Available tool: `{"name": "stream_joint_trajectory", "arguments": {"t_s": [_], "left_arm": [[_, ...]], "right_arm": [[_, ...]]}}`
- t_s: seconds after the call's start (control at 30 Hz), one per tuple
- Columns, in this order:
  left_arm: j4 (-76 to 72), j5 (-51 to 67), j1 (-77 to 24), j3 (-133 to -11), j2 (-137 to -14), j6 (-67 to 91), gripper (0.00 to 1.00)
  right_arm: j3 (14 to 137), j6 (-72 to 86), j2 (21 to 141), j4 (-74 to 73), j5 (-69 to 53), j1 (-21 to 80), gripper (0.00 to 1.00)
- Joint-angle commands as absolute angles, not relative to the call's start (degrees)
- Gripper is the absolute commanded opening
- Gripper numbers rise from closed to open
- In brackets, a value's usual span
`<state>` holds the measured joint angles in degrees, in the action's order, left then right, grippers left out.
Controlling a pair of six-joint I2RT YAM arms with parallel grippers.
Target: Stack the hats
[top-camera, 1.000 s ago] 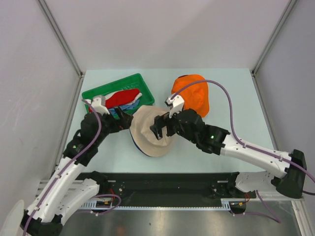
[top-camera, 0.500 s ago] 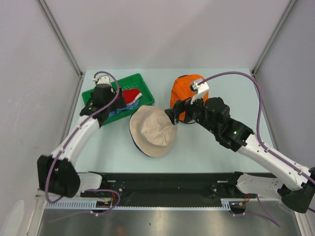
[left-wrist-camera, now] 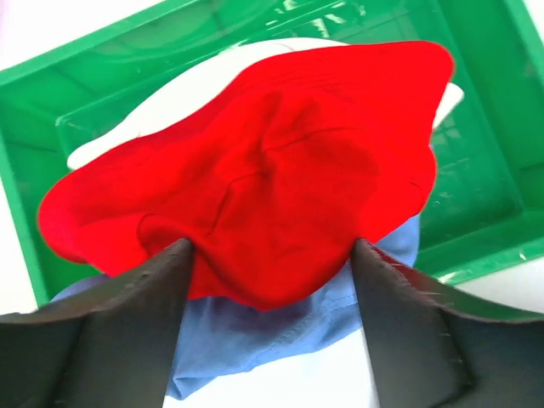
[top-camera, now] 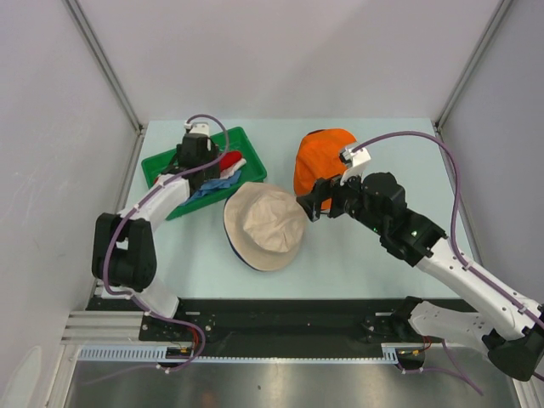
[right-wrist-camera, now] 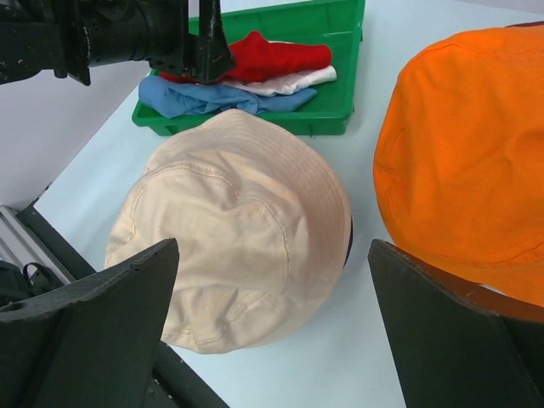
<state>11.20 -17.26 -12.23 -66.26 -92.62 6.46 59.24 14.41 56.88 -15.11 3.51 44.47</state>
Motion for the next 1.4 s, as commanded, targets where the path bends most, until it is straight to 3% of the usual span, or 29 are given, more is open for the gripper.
{"name": "stream_joint_trajectory", "arguments": {"t_s": [0.0,0.07,0.1,0.2,0.63,1.1,1.37], "left_arm": [[9.75,-21.35,-12.04,-69.96,-94.39,3.78,0.63],[10.46,-22.41,-11.95,-70.4,-95.09,3.6,0.46],[10.98,-22.76,-11.95,-70.84,-95.27,3.52,0.26],[11.42,-23.64,-11.95,-71.8,-94.4,3.69,0.0],[14.94,-14.78,-12.04,-82.35,-76.74,3.16,0.0],[16.97,23.1,-11.95,-81.83,-61.97,23.18,0.0],[6.52,38.05,-12.04,-76.73,-58.98,38.56,0.0]], "right_arm": [[58.8,15.12,56.25,-15.64,2.11,43.95,1.0],[58.62,15.64,56.34,-15.64,1.85,43.95,1.0],[58.62,15.73,56.42,-15.64,1.85,43.95,1.0],[59.15,15.91,56.51,-15.56,1.85,43.95,1.0],[66.53,12.74,61.26,-9.68,-2.45,43.86,1.0],[63.46,12.31,63.73,16.49,-14.58,44.03,0.99],[60.03,9.5,61.17,22.59,-16.0,43.86,1.0]]}}
